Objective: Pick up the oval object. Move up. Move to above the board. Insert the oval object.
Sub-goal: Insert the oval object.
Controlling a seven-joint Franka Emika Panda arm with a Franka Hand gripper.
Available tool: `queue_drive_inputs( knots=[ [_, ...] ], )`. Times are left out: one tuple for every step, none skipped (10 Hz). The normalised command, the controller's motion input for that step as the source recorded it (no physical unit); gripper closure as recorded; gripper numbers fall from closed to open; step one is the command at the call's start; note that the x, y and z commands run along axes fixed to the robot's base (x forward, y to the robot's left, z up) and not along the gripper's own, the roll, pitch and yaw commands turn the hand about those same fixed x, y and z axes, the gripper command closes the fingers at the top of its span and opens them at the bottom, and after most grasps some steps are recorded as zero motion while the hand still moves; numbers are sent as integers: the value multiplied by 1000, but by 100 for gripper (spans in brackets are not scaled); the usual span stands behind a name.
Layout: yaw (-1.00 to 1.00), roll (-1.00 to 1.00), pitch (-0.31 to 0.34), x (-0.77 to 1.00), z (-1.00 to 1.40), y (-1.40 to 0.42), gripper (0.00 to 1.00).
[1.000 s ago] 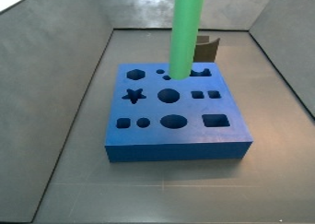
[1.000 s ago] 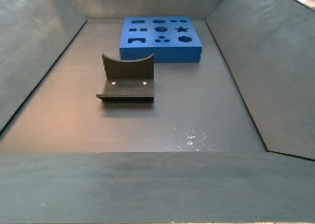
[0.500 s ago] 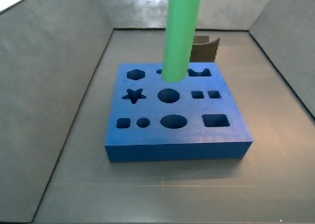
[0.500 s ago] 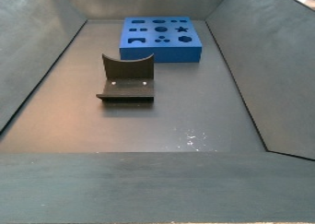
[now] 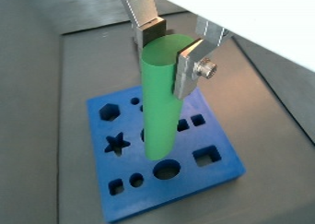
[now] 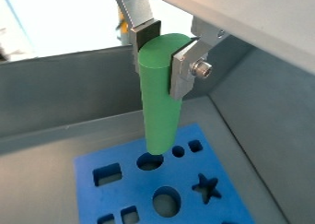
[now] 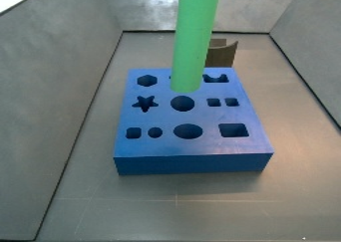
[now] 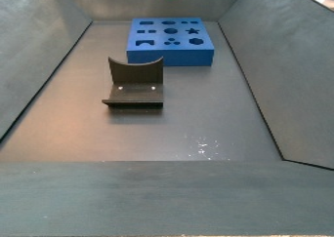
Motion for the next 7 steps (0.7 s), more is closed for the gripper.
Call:
queue_drive_inputs(
  knots=[
    [-1000,0,-26,6,-97,0,100],
    [-1000,0,-27,0,-94,0,100],
    [-1000,0,-29,9,-83,0,100],
    [-894,0,-16,157,-63,0,100],
    [-711,0,0,351,-49,-31,100],
    [-643,0,0,406,-43,-46,100],
    [-151,0,11,114,0,0,100]
  ],
)
